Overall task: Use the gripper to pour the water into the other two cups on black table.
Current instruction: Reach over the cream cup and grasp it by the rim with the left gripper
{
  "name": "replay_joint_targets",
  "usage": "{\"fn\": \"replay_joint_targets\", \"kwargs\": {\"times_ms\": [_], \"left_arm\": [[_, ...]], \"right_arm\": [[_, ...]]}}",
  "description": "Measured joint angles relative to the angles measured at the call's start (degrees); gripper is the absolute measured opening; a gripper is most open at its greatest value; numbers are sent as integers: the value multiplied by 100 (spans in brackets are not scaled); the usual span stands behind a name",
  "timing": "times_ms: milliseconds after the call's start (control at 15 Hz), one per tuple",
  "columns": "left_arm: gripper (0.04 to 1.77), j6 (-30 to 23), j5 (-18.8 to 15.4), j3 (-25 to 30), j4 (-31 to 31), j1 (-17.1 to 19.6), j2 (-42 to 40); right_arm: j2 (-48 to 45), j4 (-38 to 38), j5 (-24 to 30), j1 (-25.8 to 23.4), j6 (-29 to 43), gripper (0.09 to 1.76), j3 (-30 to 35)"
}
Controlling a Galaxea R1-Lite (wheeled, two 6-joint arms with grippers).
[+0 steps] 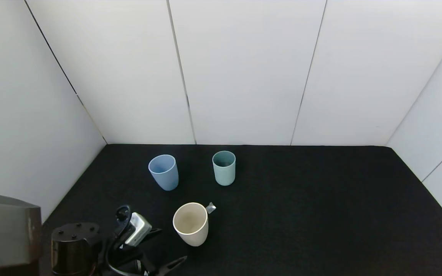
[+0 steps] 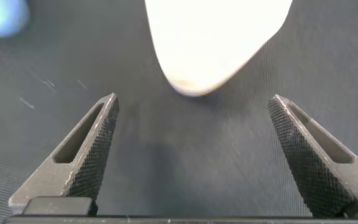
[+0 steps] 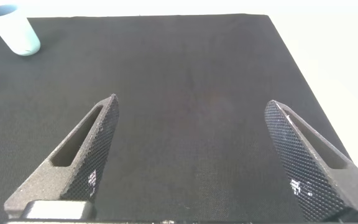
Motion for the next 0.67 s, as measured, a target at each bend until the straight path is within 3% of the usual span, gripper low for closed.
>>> {"fn": "replay_joint_targets", "kwargs": {"times_ms": [333,667], "left_arm": [[172,-127,-5,-9,-66,-226,468],[172,-252,41,-402,-66,-284,503]], "right_arm": [[0,0,1,0,0,171,0],[0,0,1,0,-2,171,0]]}}
